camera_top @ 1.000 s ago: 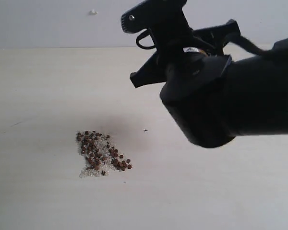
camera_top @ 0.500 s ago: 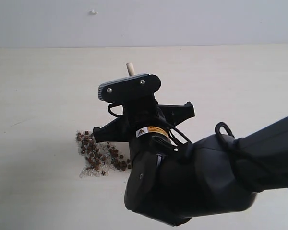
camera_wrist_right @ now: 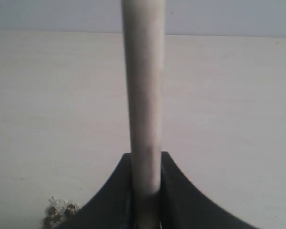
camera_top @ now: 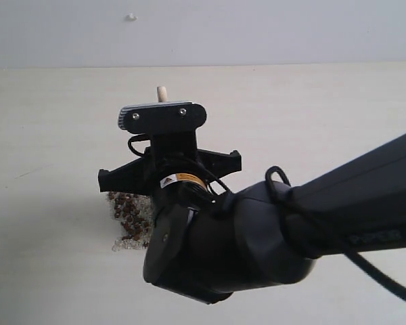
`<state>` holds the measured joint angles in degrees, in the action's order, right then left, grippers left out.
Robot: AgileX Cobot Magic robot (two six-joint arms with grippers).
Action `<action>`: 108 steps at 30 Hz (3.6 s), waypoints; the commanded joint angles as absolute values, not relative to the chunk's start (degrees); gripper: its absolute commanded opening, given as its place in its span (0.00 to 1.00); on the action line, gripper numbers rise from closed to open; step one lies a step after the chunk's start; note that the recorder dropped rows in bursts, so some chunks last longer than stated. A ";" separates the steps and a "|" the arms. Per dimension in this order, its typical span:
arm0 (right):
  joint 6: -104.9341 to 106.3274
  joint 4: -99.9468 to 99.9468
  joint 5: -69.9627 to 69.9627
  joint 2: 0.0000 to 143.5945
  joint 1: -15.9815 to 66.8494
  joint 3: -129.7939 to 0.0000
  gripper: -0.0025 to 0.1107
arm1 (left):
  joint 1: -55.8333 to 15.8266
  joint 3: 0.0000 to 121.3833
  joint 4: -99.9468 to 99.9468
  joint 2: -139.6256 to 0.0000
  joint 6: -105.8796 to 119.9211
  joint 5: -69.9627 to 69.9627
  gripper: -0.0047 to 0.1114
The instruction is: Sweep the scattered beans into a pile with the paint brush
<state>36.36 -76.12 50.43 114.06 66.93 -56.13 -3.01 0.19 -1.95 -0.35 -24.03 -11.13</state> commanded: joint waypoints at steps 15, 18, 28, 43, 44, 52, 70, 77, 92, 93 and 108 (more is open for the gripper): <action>47.72 -81.18 52.34 115.66 67.71 -64.37 0.02 | -3.36 0.00 -1.88 0.00 -24.21 -11.11 0.04; 49.61 -81.11 52.07 113.69 67.97 -64.37 0.02 | -3.36 0.00 -1.88 0.00 -24.21 -11.11 0.04; 59.04 -77.81 45.07 105.19 67.97 -64.37 0.02 | -3.36 0.00 -1.88 0.00 -24.21 -11.11 0.04; 36.01 -25.20 8.01 98.48 67.74 -64.37 0.02 | -3.36 0.00 -1.88 0.00 -24.21 -11.11 0.04; 33.97 -20.36 5.87 97.54 67.09 -64.37 0.02 | -3.36 0.00 -1.88 0.00 -24.21 -11.11 0.04; 38.37 -19.12 -1.11 88.61 56.82 -64.37 0.02 | -3.36 0.00 -1.88 0.00 -24.21 -11.11 0.04; 15.53 -22.61 -20.08 86.70 22.04 -64.37 0.02 | -3.36 0.00 -1.88 0.00 -24.21 -11.11 0.04; 12.78 -18.42 -31.76 86.97 20.32 -64.37 0.02 | -3.36 0.00 -1.88 0.00 -24.21 -11.11 0.04; 16.71 -42.96 -48.46 105.32 20.19 -64.37 0.02 | -3.36 0.00 -1.88 0.00 -24.21 -11.11 0.04; 18.08 -44.95 -48.79 106.16 20.19 -64.37 0.02 | -3.36 0.00 -1.88 0.00 -24.21 -11.11 0.04; 26.08 -51.86 -50.78 110.57 18.51 -64.37 0.02 | -3.36 0.00 -1.88 0.00 -24.21 -11.11 0.04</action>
